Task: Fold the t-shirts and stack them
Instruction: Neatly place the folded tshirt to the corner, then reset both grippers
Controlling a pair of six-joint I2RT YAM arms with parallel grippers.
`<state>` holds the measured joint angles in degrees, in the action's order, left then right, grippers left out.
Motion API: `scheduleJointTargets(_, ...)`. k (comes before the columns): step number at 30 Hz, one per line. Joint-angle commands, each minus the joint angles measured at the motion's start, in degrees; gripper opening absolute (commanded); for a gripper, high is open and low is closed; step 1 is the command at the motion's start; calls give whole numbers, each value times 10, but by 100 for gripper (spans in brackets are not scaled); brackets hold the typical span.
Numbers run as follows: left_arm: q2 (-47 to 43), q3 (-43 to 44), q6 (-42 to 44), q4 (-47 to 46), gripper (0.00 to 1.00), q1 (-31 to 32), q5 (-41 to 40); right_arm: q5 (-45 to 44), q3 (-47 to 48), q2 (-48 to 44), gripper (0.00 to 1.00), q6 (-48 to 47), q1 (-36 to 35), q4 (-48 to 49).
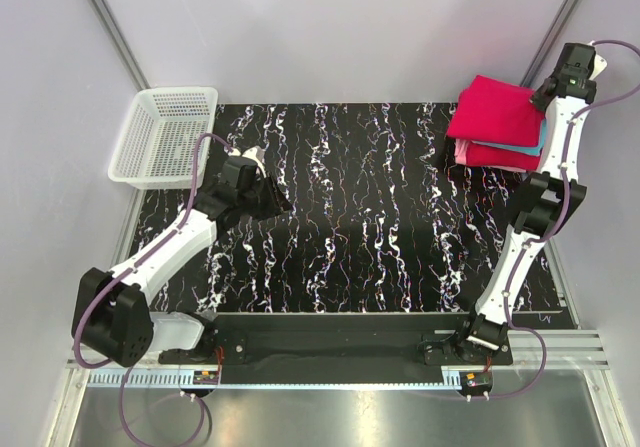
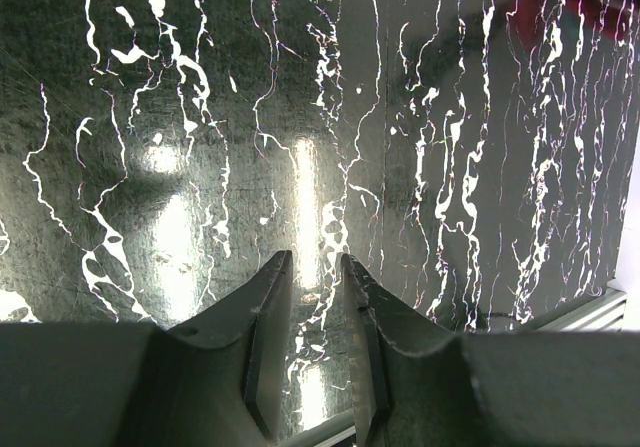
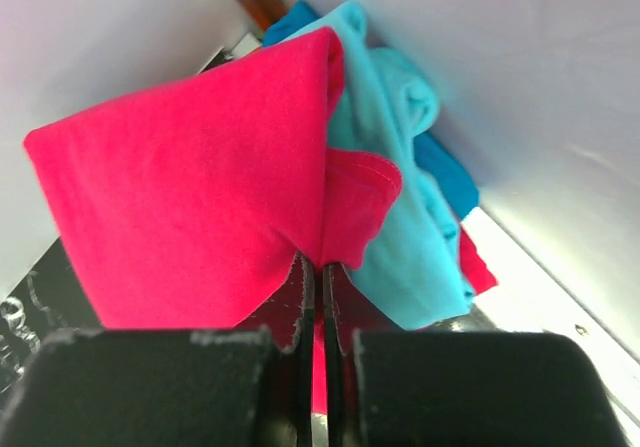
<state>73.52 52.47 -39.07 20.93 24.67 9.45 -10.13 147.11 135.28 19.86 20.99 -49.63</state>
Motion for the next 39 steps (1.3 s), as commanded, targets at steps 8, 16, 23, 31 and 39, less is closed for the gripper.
scheduleJointTargets(8,20,5,-3,-19,30,-2,14,-59,53,-18,0,-21,48,23)
scheduleJointTargets(16,22,8,-5,-19,30,-2,14,-43,29,-1,20,-1,52,18)
scheduleJointTargets(23,15,-1,-4,-19,30,-2,14,-34,40,-33,68,-11,51,18)
scheduleJointTargets(31,1,-10,3,-24,35,-2,6,41,17,-120,76,-9,40,6)
scheduleJointTargets(39,-15,16,41,-21,84,-2,-72,76,-261,-336,80,-62,-152,65)
